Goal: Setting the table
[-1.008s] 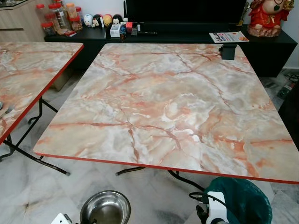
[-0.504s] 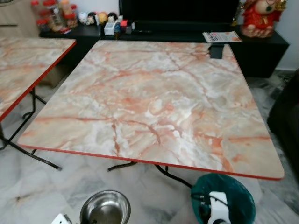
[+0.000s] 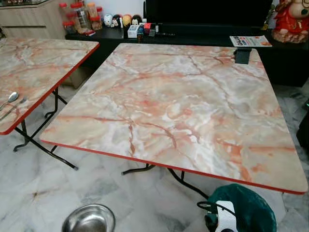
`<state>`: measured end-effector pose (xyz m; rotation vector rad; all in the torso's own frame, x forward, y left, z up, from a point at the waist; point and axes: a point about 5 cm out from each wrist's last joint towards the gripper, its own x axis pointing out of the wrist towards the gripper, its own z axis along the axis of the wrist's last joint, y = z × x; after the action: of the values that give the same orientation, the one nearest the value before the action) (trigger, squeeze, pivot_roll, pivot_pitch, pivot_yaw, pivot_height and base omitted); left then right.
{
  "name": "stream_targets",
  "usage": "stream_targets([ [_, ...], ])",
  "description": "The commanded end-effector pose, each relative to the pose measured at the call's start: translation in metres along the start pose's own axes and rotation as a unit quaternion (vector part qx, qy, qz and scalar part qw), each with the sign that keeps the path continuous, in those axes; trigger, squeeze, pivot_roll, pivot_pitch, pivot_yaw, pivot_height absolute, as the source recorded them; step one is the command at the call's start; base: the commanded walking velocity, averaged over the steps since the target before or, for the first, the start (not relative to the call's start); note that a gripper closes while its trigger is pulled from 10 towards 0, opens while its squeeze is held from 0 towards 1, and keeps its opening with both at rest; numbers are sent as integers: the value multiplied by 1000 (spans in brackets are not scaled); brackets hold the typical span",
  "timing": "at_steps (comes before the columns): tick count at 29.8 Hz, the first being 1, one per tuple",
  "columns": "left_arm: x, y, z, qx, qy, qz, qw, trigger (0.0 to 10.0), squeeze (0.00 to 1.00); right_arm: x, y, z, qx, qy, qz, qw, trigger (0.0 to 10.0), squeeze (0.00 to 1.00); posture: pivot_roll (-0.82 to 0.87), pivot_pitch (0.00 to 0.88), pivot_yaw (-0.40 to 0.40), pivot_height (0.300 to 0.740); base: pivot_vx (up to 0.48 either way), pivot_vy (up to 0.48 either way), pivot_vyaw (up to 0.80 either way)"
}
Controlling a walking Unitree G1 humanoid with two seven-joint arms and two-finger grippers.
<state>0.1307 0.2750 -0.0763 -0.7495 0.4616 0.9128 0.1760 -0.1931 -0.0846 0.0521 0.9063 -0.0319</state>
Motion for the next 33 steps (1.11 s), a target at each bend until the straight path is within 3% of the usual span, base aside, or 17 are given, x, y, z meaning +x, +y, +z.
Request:
stream_targets([
  [1,5,2,27,-23,-63,7,998,10000,0,0,-2,0,-12,4,2,1000,10000,0,72,1,-2,740,0,0,0],
  [3,7,-5,42,-36,-103,-8,994,10000,0,0,-2,2,-17,5,4,1000,10000,0,85,0,-7,740,0,0,0],
  [4,7,-13,59,-47,-149,-21,988,10000,0,1,-2,4,-18,3,4,1000,10000,0,97,3,-12,740,0,0,0],
  [5,7,-13,59,-47,-149,-21,988,10000,0,1,-2,4,-18,3,4,1000,10000,0,97,3,-12,740,0,0,0],
  [6,5,-19,78,-60,-194,-27,979,10000,0,1,-2,6,-19,2,5,1000,10000,0,109,16,-20,740,0,0,0],
  [9,-1,-24,101,-69,-249,-28,966,10000,0,2,-1,8,-20,0,7,1000,10000,0,116,25,-20,740,0,0,0],
  [10,-9,-28,120,-81,-292,-33,952,10000,0,2,1,9,-19,-1,8,1000,10000,0,120,29,-21,740,0,0,0],
  [12,-16,-31,134,-88,-321,-41,942,10000,0,3,1,9,-18,-1,8,1000,10000,0,130,36,-25,740,0,0,0],
  [13,-26,-39,151,-86,-352,-61,930,10000,0,2,2,8,-17,1,10,1000,10000,0,141,44,-31,740,0,0,0],
  [17,-35,-46,163,-91,-371,-80,921,10000,0,2,3,7,-19,3,11,1000,10000,0,141,44,-31,740,0,0,0],
  [20,-67,-126,215,-80,-398,-266,874,10000,0,2,5,5,-21,9,14,1000,10000,0,155,55,-36,740,0,0,0],
  [21,-67,-126,215,-80,-398,-266,874,10000,0,2,5,5,-21,9,14,1000,10000,0,155,55,-36,740,0,0,0],
  [22,-68,-138,216,-69,-389,-286,873,10000,0,2,5,5,-20,8,14,1000,10000,0,148,56,-32,740,0,0,0],
  [24,-76,-184,210,-40,-344,-356,868,10000,0,2,4,6,-10,6,8,1000,10000,0,130,54,-18,740,0,0,0],
  [29,-84,-236,193,-36,-281,-443,851,10000,0,2,3,5,9,2,-2,1000,10000,0,96,49,4,740,0,0,0],
  [30,-84,-263,178,-9,-237,-477,846,10000,0,2,3,4,17,1,-6,1000,10000,0,79,45,16,740,0,0,0],
  [33,-87,-286,161,19,-185,-508,841,10000,0,1,3,2,27,1,-12,1000,10000,0,62,43,26,740,0,0,0],
])
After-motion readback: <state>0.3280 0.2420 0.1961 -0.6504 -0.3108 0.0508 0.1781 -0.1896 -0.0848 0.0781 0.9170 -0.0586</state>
